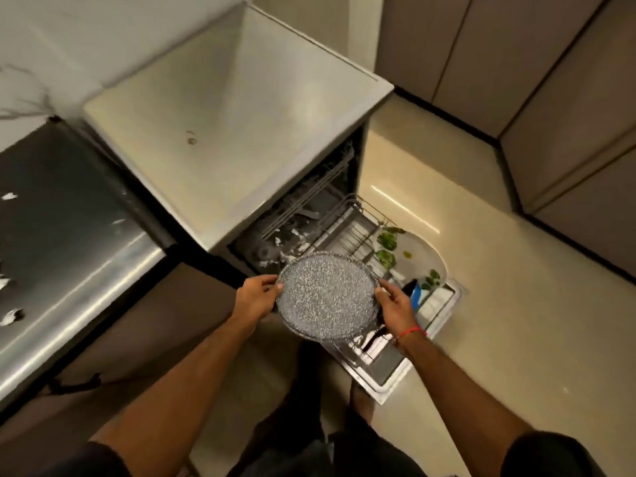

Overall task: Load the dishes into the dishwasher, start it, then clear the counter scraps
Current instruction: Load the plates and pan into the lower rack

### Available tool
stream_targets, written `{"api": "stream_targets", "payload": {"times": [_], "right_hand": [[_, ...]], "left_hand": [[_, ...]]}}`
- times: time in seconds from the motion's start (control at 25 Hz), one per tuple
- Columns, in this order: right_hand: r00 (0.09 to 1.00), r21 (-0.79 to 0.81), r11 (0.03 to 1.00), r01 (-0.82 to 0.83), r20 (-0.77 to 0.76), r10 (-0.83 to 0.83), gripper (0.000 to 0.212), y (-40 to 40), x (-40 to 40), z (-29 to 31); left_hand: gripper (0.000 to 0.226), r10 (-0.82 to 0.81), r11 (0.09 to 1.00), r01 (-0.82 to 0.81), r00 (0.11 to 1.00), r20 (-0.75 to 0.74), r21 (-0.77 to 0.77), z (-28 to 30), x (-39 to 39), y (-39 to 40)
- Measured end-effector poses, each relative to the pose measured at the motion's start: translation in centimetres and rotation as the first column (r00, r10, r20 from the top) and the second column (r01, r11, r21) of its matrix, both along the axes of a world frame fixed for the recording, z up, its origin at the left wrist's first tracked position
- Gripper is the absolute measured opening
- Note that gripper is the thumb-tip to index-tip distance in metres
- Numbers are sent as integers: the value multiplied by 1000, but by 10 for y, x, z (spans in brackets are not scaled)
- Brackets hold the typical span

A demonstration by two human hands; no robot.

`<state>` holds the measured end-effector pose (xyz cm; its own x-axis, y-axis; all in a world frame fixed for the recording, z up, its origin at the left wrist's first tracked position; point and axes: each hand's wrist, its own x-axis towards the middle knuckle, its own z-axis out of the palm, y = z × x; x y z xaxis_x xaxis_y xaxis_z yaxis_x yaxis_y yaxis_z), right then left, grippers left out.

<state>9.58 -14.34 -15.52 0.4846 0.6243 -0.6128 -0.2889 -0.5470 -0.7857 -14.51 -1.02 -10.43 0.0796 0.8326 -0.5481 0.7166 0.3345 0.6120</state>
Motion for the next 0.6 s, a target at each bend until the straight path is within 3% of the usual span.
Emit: {"api": "stream_targets", "payload": {"times": [0.2, 0.48, 0.6], "right_hand": [[985, -122, 984, 129, -97, -141, 44, 19, 10, -70], [899, -109, 994, -4, -436, -45, 78, 61, -32, -214], [864, -51, 996, -75, -502, 39, 107, 78, -38, -262]], "left_hand": [[37, -180, 983, 176, 980, -86, -53, -94, 53, 63], [26, -131, 991, 126, 960, -248, -36, -257, 70, 140], [21, -120, 990, 137, 942, -315, 32, -301, 72, 176]]}}
